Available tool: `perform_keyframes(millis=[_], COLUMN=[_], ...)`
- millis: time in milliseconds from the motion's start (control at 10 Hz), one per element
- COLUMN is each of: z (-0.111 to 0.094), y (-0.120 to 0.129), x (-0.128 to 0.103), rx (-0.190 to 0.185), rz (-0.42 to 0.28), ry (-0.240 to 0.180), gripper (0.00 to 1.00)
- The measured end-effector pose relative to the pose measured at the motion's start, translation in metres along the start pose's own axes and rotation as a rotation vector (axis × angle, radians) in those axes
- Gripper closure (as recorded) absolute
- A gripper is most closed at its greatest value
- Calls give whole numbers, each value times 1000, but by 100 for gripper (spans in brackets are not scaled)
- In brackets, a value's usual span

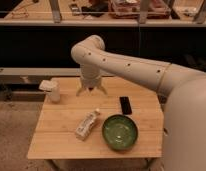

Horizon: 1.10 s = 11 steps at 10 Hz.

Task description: Move the arm in a circular motion

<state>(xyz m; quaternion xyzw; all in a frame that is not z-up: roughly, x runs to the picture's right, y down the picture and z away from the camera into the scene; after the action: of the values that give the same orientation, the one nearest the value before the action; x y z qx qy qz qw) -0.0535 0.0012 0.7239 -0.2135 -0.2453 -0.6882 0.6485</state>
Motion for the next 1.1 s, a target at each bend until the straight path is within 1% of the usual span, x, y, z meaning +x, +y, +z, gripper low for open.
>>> perform_keyframes(millis=[100,200,300,400,500,700,800,1000,1100], z=[1,2,3,3,4,4,4,3,2], y=[-4,1,6,19,38,71,88,136,155], x=[18,41,53,69,79,91,92,89,87], rx=[3,1,0,0,1,0,2,1,1], rz=[-4,-3,-3,-4,-5,-3,-4,1,1], ry=[1,2,3,4,2,1,1,1,1], gripper=[20,20,20,20,20,20,20,20,20])
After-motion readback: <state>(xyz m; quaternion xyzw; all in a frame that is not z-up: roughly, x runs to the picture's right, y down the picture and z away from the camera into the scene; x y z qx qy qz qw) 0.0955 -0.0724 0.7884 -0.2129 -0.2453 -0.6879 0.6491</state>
